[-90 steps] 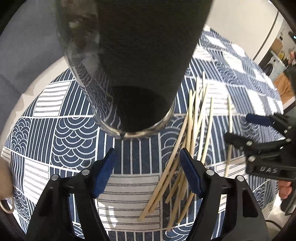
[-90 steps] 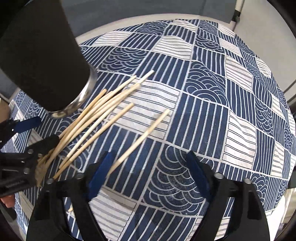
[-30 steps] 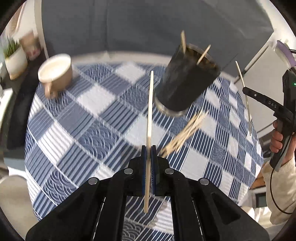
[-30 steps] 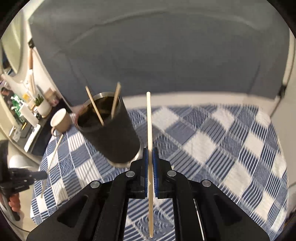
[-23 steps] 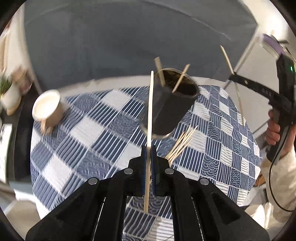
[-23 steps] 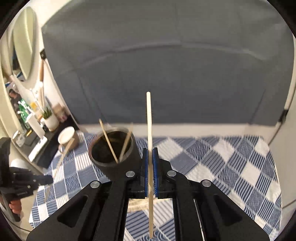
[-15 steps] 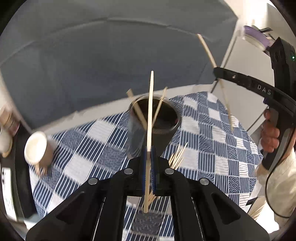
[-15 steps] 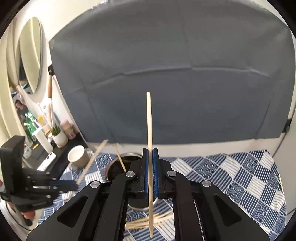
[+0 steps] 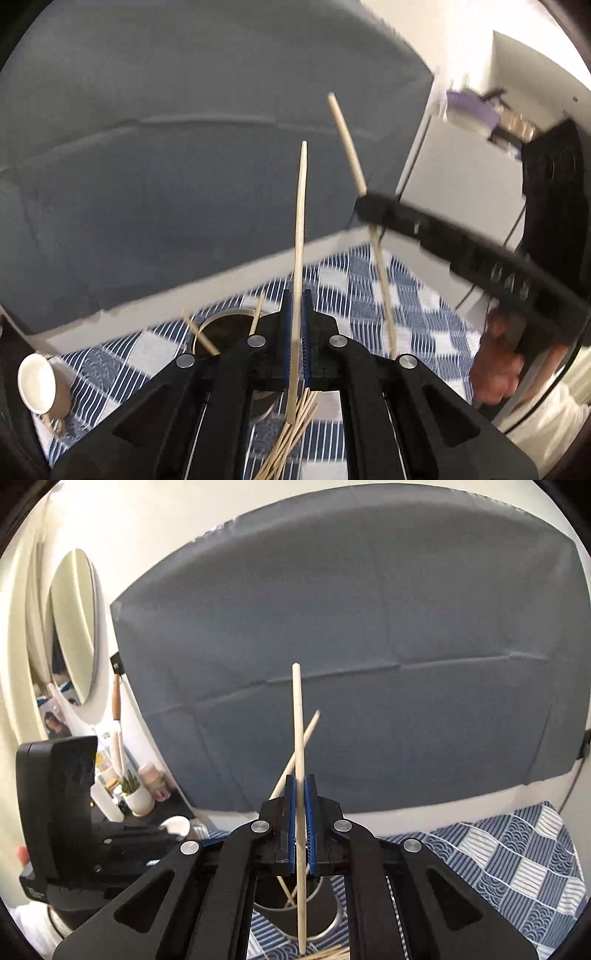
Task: Organize utensils
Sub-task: 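Raise both held skewers upright over the black cup's opening, then open the right tool to drop its skewer into the cup while the left tool releases its own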
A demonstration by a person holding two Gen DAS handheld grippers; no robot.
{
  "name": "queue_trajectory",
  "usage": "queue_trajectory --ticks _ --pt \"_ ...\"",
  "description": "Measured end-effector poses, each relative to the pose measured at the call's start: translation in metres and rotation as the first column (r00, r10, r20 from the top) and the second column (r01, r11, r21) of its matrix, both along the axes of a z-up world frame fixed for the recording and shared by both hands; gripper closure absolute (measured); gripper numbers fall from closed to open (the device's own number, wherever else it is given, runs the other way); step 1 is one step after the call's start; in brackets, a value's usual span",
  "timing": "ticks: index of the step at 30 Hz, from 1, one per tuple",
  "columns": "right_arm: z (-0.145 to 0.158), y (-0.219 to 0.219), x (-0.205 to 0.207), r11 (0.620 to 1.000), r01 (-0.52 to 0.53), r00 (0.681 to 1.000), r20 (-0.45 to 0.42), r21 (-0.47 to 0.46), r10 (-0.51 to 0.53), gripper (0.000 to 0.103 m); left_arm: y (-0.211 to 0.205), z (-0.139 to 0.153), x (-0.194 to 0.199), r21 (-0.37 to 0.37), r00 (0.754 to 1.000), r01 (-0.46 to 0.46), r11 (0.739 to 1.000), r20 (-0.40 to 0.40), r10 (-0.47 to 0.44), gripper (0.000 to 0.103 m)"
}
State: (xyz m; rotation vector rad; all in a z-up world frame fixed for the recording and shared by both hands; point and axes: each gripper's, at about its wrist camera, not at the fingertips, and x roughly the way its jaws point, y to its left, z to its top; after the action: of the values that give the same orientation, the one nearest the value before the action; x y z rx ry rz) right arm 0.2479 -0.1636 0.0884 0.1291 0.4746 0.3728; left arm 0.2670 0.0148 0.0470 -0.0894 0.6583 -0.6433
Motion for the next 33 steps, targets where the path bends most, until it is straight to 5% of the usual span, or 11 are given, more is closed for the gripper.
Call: queue_trajectory --ticks 11,24,33 --pt "-0.029 -0.002 0.033 0.977 -0.134 0.991 0.029 0.167 0.131 0.098 0.023 -0.027 0.025 -0.232 0.993 -0.119 0.966 -0.008 0.12 0.098" --pt "-0.073 0.01 0.068 0.965 -0.152 0.988 0.043 0.216 0.146 0.098 0.038 -0.08 0.032 -0.323 0.983 -0.171 0.931 0.008 0.184 0.098" --pt "-0.115 0.014 0.061 0.98 -0.126 0.99 -0.044 0.156 0.134 0.098 0.025 -0.106 0.021 -0.284 0.987 -0.149 0.947 0.013 0.159 0.098"
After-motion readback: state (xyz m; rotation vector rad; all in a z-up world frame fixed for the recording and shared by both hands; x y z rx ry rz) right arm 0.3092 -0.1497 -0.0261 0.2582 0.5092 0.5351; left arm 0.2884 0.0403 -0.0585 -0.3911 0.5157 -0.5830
